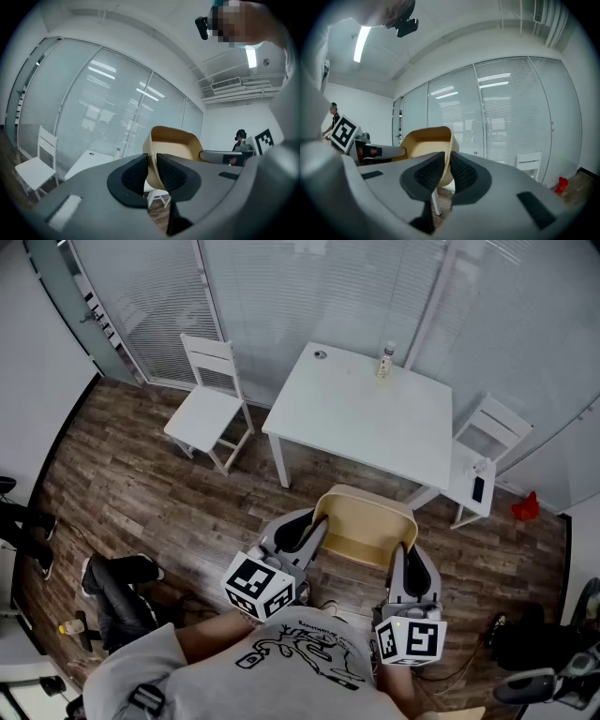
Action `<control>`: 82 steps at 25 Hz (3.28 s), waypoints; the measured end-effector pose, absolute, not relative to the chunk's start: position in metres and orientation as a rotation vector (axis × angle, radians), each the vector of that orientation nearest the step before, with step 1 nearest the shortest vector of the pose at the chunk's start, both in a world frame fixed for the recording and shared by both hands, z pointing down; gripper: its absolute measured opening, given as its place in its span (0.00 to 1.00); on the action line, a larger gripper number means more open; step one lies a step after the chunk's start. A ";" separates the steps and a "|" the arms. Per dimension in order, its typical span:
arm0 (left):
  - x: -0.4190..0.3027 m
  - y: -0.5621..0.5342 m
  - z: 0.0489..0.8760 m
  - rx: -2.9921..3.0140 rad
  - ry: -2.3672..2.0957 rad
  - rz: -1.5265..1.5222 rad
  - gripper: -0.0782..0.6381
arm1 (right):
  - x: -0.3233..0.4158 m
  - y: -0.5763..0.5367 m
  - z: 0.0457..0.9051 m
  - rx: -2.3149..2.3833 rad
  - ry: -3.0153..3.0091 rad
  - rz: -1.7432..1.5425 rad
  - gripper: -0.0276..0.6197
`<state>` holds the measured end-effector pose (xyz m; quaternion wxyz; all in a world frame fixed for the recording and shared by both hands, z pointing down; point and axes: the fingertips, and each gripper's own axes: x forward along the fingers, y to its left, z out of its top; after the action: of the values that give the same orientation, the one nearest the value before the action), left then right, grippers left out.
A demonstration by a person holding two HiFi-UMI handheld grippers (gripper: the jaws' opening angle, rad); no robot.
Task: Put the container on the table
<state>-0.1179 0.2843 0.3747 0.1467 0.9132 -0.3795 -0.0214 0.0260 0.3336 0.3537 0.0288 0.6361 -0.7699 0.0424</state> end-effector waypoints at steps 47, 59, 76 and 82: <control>0.039 0.055 0.404 2.593 -1.144 0.072 0.18 | 0.185 0.097 0.385 1.898 -2.447 0.249 0.10; 0.045 0.023 0.407 2.561 -1.197 0.064 0.18 | 0.192 0.061 0.388 1.852 -2.482 0.260 0.10; 0.044 -0.084 0.415 2.543 -1.174 0.054 0.18 | 0.189 -0.043 0.392 1.860 -2.448 0.265 0.10; 0.031 -0.139 0.413 2.553 -1.151 0.045 0.18 | 0.175 -0.098 0.386 1.881 -2.428 0.232 0.10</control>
<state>0.0306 -0.1391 0.4134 0.1699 0.8983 -0.4049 0.0157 0.1747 -0.0977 0.3864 0.0307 0.6103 -0.7880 0.0753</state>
